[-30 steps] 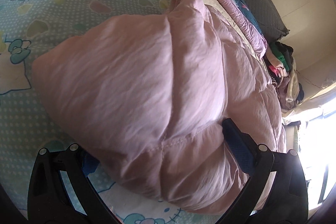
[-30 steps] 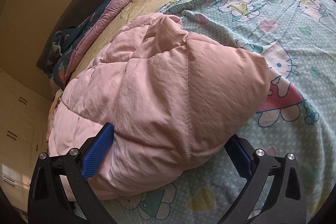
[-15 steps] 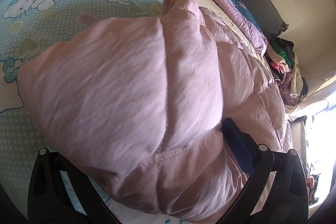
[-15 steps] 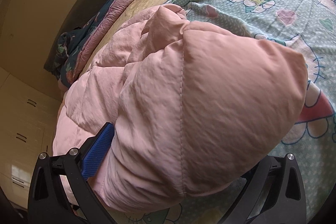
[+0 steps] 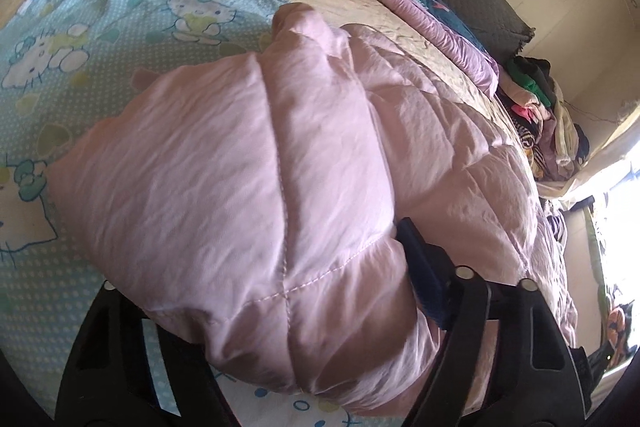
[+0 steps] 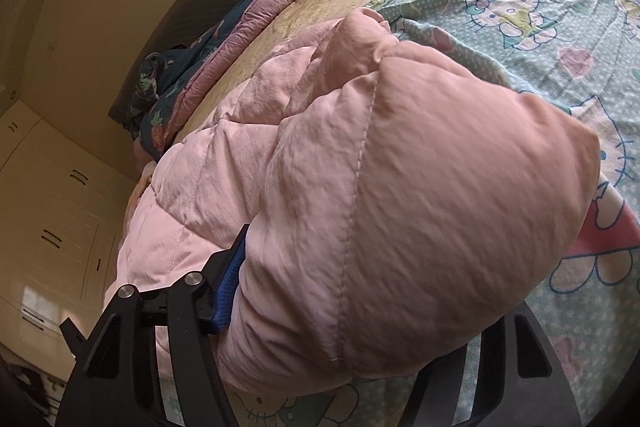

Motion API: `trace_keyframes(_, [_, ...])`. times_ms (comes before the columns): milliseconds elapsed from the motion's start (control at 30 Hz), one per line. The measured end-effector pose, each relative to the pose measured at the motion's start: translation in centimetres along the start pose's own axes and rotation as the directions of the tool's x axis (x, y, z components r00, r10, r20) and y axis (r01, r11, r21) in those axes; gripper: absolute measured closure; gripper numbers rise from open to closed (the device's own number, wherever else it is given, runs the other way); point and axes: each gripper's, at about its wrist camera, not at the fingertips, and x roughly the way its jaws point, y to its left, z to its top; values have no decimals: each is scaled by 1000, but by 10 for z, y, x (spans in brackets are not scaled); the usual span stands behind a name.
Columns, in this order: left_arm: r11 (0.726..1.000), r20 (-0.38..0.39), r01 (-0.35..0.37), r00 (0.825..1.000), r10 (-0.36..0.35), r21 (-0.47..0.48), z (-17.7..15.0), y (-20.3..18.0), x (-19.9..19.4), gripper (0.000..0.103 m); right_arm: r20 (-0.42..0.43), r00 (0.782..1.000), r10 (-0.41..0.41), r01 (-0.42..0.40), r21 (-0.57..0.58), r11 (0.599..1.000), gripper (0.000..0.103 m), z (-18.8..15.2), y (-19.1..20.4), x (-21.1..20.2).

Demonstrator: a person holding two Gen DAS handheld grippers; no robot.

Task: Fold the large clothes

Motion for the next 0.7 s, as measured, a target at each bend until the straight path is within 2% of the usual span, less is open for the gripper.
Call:
trace_keyframes(33, [1000,6,-1,1000,1,22,0,-3,-2,49,1,1000,-2,2,-14,1000,47,0,2,-1])
trace_keyframes(133, [996,31,-9,999,7,87,1,-16,-9,62,8,1000,-10,10,-63,998,55,1,11,-5])
trace_keyframes(233, [991,53,-13,999,6,131,1,-23,-17,70,19,1000,-20,22,-125,992,63,4,26,-10])
trace_keyframes(500, [968,141,-13,990,-23,251,5,-52,-63,74,81,996,-46,73,-372,925,70,5,82,-51])
trace_keyframes(700, [953,156,-14,987,-35,304,-4,-56,-95,74,105,994,-40,85,-470,879,70,-11,104,-86])
